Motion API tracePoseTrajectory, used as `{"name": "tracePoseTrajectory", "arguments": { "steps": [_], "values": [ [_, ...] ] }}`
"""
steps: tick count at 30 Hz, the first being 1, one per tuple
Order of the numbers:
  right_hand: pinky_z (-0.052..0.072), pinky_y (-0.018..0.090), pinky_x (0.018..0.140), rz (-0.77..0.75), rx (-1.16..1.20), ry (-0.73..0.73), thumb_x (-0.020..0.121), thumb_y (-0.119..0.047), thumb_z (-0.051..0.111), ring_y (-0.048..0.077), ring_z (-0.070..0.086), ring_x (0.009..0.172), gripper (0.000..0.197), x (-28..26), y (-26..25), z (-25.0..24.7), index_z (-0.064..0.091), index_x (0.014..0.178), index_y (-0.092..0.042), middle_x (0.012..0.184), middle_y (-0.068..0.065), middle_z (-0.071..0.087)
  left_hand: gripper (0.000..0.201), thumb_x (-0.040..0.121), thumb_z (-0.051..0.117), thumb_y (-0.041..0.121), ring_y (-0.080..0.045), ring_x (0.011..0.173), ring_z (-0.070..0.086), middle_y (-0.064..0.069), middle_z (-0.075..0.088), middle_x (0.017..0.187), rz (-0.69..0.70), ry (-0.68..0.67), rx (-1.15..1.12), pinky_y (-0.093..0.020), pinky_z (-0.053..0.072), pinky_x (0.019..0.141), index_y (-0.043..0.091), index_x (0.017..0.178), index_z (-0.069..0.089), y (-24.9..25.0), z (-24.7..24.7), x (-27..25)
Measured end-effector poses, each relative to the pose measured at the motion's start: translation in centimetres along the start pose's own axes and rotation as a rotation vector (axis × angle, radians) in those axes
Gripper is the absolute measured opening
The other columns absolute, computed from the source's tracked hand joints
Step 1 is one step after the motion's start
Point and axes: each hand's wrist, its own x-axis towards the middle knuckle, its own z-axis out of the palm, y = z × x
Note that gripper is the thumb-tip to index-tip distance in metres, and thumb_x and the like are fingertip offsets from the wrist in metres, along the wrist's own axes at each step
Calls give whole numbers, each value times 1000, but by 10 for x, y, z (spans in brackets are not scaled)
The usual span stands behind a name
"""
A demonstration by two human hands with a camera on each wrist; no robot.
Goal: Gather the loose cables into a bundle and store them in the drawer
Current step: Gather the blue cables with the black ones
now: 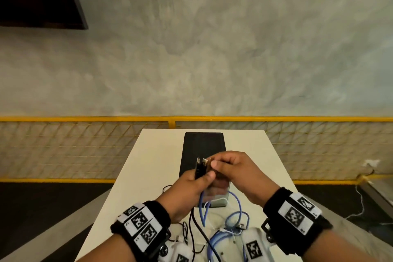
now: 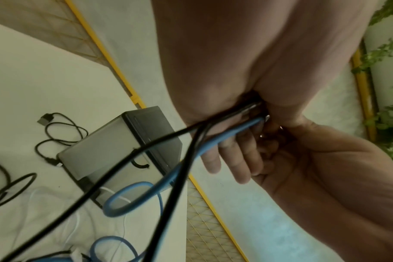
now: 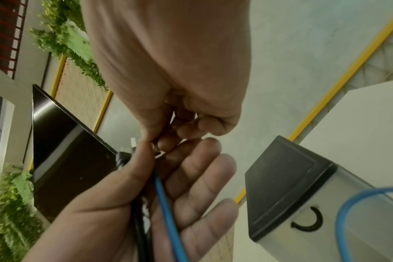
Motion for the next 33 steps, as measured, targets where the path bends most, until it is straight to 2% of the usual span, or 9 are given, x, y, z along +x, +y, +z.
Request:
{"name": "tracePoseTrajectory", "arguments": {
  "steps": [4,6,10,13,16,22,28,30,33],
  "values": [
    [51,21,60,-6,51,195,91,-9,61,10,62,66,12,-10,9,10,72,88,-7,74,4,69,33,104,41,25,-23,84,74,-13,74,91,-30,93,14,-32,60,73,6,104,69,1,-2,-9],
    [38,21,48,163,43,254,93,-22,59,10,51,54,21,-19,24,11,67,79,-9,65,2,61,36,103,42,27,-24,79,74,-13,74,85,-14,195,-48,-33,59,70,4,99,68,1,-8,-11],
    [35,23,50,764,157,-35,94,-52,46,17,56,55,49,-41,65,29,67,82,-10,69,8,66,39,102,41,36,-25,71,70,-12,69,76,28,299,-206,-42,56,74,5,92,64,1,-21,-21],
    [44,31,72,915,293,-158,89,-63,46,22,64,80,59,-41,85,49,70,92,-9,89,8,69,42,101,40,40,-24,66,65,-12,64,72,-1,299,-284,-40,57,64,7,88,63,-1,-19,-30],
    [38,39,82,843,432,-55,91,-54,48,19,65,88,40,-28,85,57,66,85,-19,84,2,71,43,100,44,44,-20,52,54,-8,55,61,-70,301,-298,-31,50,51,11,79,61,-7,-15,-34],
    [48,38,73,596,691,210,100,-29,43,22,73,64,28,8,54,37,57,79,-16,69,7,72,41,99,50,41,-11,39,25,3,38,50,-362,249,-43,-18,18,40,17,65,52,-60,-14,-46],
    [49,40,78,501,631,269,102,-32,39,22,72,77,30,17,34,16,61,86,-17,73,5,73,45,100,49,38,-3,35,43,10,51,39,-607,-39,406,-17,35,43,18,61,55,-96,-24,-73],
    [50,39,75,490,562,266,103,-30,37,22,72,75,29,11,42,20,60,93,-15,72,5,72,42,98,52,39,-9,35,37,7,47,45,-539,103,336,-20,29,39,16,63,55,-92,-26,-72],
    [51,42,82,462,418,256,104,-28,34,24,71,82,28,3,60,32,58,106,-14,81,8,72,30,99,53,31,-10,39,31,1,49,58,-224,378,123,-19,23,39,12,77,59,-68,-20,-54]
  ]
}}
